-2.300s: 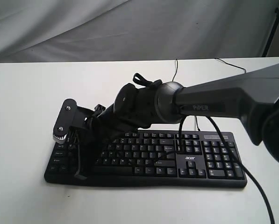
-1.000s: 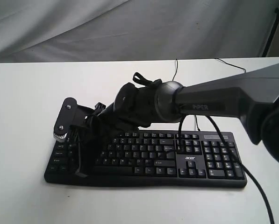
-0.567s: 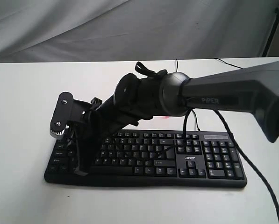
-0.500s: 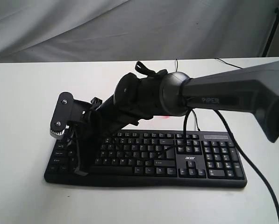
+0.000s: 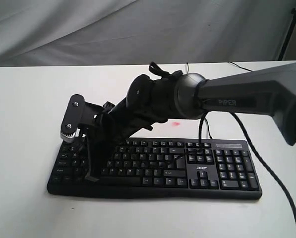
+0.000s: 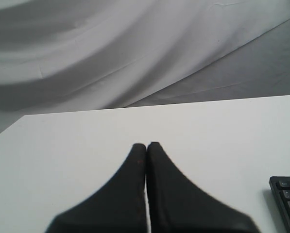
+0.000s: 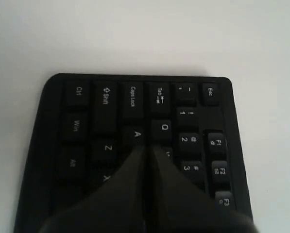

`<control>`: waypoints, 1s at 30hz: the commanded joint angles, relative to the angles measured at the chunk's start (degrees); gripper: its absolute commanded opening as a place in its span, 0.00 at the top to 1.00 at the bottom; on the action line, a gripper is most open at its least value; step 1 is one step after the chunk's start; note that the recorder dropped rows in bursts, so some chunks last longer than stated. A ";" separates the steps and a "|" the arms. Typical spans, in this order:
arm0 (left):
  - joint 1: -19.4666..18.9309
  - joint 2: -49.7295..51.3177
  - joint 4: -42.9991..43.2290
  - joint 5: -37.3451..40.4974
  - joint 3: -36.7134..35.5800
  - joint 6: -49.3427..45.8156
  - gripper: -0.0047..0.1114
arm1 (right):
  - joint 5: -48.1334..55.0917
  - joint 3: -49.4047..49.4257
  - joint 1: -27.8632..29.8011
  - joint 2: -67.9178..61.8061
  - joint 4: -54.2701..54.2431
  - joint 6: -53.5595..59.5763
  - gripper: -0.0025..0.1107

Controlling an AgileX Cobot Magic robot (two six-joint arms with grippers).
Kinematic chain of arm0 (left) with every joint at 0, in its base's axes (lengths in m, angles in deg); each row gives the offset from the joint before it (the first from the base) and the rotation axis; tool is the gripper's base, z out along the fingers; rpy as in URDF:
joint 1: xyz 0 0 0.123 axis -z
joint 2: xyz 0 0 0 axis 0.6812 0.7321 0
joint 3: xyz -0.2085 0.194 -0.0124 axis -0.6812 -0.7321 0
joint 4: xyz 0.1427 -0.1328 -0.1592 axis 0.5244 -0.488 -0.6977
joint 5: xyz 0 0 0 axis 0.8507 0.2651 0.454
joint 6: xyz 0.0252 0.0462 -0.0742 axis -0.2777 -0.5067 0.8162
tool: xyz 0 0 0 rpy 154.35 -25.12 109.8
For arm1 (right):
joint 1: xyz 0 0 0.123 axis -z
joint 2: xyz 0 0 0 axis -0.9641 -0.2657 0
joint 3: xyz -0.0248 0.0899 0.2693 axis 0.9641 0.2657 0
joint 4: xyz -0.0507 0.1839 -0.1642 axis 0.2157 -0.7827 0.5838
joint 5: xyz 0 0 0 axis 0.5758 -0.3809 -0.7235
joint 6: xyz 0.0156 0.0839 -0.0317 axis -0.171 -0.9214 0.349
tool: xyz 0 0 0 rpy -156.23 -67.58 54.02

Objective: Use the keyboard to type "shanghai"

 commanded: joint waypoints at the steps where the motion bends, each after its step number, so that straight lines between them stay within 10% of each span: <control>1: 0.22 0.18 -0.03 -0.22 -0.29 0.16 0.95 | 4.69 0.03 1.85 0.65 0.31 -0.26 0.98; 30: 0.22 0.18 -0.03 -0.22 -0.29 0.16 0.95 | 15.96 1.10 8.69 0.53 2.80 -0.35 0.98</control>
